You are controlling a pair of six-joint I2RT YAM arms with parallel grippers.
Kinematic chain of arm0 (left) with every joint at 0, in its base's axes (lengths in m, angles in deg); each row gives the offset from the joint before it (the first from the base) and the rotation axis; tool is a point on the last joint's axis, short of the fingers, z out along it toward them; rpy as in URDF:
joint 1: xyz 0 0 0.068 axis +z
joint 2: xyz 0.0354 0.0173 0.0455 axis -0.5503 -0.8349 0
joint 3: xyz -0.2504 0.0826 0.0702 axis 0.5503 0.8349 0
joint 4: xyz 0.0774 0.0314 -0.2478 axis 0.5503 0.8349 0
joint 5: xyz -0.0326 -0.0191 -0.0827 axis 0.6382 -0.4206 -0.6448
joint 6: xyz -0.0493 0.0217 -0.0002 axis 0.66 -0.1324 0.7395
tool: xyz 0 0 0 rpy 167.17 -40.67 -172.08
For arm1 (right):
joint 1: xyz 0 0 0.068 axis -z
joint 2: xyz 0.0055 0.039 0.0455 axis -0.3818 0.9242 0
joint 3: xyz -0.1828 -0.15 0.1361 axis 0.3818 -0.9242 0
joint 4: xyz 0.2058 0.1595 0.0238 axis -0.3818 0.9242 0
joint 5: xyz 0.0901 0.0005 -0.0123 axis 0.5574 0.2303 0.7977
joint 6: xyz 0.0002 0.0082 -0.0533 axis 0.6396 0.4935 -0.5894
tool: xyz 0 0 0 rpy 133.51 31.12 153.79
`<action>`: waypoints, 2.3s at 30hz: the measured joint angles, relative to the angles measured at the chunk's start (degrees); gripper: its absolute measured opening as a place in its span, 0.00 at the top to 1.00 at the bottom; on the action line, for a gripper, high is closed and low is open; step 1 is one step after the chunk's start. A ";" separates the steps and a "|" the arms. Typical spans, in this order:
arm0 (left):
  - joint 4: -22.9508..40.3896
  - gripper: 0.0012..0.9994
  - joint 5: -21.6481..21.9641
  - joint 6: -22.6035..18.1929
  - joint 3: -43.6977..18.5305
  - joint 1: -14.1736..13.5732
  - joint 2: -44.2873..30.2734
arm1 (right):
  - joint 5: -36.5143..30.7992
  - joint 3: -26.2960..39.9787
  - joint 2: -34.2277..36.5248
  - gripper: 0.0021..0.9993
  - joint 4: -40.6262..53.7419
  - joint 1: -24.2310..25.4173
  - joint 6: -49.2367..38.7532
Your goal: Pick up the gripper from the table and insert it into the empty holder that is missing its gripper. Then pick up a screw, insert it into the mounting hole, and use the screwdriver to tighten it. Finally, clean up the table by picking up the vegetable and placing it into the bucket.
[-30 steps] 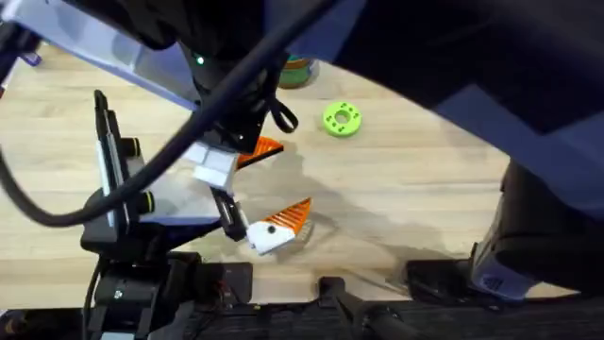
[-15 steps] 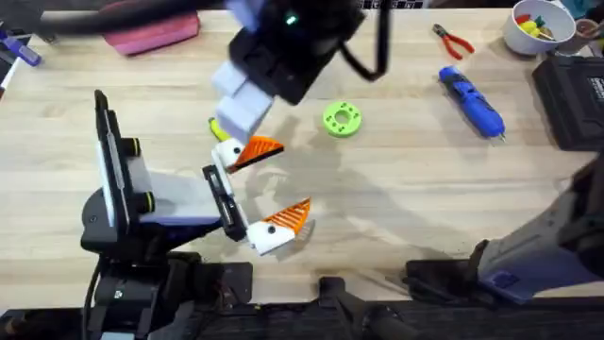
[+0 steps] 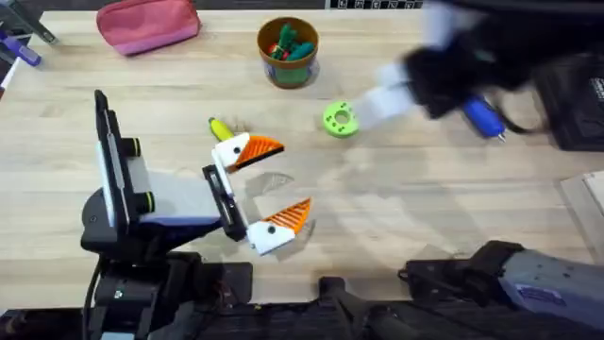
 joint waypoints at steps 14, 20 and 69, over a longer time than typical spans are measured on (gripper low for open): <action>0.00 0.01 0.01 0.00 0.00 0.00 0.00 | -0.04 -18.02 -18.94 0.01 -1.35 30.80 3.71; 0.00 0.01 0.00 0.00 0.00 0.00 0.00 | -0.03 -18.06 -16.30 0.01 -2.65 32.08 3.71; 0.00 0.98 0.00 -0.39 0.00 0.00 0.00 | -0.02 -18.27 -10.69 0.01 -4.85 32.05 4.15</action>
